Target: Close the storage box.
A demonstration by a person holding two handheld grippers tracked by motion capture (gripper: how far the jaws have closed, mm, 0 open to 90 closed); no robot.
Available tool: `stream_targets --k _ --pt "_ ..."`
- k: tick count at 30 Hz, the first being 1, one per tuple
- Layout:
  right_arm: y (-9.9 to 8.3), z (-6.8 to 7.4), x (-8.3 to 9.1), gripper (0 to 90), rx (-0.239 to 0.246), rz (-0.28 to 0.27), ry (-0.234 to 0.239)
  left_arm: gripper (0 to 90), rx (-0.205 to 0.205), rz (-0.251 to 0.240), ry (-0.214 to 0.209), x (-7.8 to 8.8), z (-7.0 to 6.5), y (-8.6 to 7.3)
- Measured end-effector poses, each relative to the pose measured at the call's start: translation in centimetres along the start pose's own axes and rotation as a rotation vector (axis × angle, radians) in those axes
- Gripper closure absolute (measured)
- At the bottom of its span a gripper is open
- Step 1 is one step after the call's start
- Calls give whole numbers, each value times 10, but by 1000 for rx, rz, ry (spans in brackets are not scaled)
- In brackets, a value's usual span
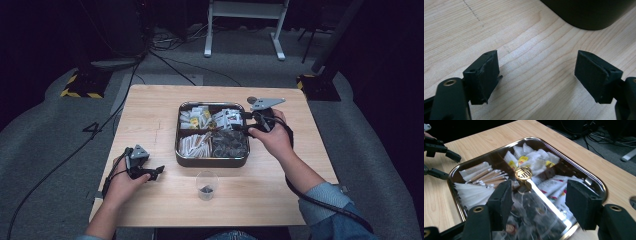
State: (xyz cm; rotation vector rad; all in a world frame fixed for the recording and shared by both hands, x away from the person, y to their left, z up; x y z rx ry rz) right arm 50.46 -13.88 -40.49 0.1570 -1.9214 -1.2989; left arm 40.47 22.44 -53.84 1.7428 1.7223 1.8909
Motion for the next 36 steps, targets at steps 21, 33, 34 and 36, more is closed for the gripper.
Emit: stream_targets --k 21,33,34,36 --pt "-74 -56 71 367 -57 42 -131 203 -29 22 39 3 -2 -5" --pt "-135 -77 89 309 -199 59 -169 203 -3 5 21 6 -2 -7" --pt "-140 -77 89 305 -208 56 -165 203 -2 6 19 7 -1 -7" --pt "-153 -77 90 304 -232 54 -169 204 3 0 18 7 -1 -7"
Point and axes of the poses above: each handheld gripper's, and its own axes: x roughly backward along the jaws, y roughly out of its top, z roughly to its left, the point moved 5 cm from there along -x, roughly forward along the jaws, and after that the axes turned 15 degrees about -y, right-handed, at the moved point
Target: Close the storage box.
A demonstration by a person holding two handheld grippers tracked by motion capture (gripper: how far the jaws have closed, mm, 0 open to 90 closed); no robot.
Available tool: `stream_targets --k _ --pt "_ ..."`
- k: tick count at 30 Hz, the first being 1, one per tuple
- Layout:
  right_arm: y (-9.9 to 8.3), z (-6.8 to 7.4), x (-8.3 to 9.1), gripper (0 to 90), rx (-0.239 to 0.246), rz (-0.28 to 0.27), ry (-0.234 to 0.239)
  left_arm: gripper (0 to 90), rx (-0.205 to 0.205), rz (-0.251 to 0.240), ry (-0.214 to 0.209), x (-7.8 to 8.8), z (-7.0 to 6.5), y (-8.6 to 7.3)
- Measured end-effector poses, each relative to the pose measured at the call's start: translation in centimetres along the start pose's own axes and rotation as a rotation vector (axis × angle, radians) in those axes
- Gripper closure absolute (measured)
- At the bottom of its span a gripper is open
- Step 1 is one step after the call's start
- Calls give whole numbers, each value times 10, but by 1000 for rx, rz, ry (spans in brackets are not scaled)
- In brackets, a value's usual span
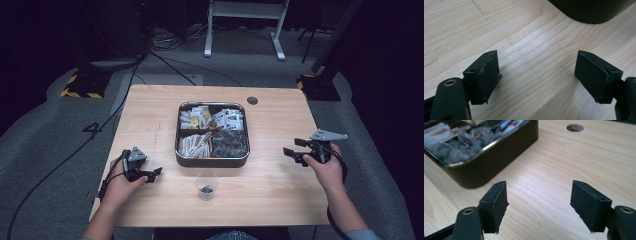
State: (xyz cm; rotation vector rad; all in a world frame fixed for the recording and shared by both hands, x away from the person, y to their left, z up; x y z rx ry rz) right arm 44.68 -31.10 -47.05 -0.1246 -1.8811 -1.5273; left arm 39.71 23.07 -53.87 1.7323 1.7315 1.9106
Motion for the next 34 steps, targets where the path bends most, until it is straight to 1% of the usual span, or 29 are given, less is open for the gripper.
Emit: stream_targets --k 2,4,6,8,11,14,15,16,22,23,24,26,32,34 --pt "-10 -3 -1 302 -17 5 -6 204 -2 5 0 0 0 0" --pt "-17 -6 -2 298 -26 23 -10 203 -3 5 1 0 0 0" --pt "-21 -11 0 295 -23 27 -31 203 -3 3 2 0 0 0" --pt "-26 -15 0 286 -5 36 -49 204 -2 5 0 0 0 0" --pt "-37 -16 -5 265 -3 78 -48 203 -2 5 0 0 0 0" --pt "-46 -15 -11 218 23 110 -27 203 0 0 -2 0 0 0" --pt "-49 -15 -12 199 34 119 -32 203 6 -2 -4 0 0 0" --pt "-51 -15 -14 183 56 128 -38 203 5 -3 -5 0 0 0" --pt "-59 -9 -24 164 126 165 -61 203 5 -3 -5 0 0 0" --pt "-60 -8 -26 138 132 172 -64 203 6 -4 -5 0 0 0" --pt "-61 -6 -28 115 113 158 -66 203 5 -3 -5 0 0 0" --pt "-61 -5 -32 82 101 138 -78 203 6 -2 -4 0 0 0" --pt "-61 -2 -33 59 98 146 -88 203 -3 4 1 0 0 0" --pt "-60 -1 -34 54 96 146 -83 203 -4 7 2 0 0 0"
Point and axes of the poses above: each handheld gripper's, and its own axes: x roughly backward along the jaws, y roughly out of its top, z roughly to its left, the point moved 5 cm from there along -x, roughly forward along the jaws, and after that the axes turned 15 degrees about -y, right-handed, at the moved point
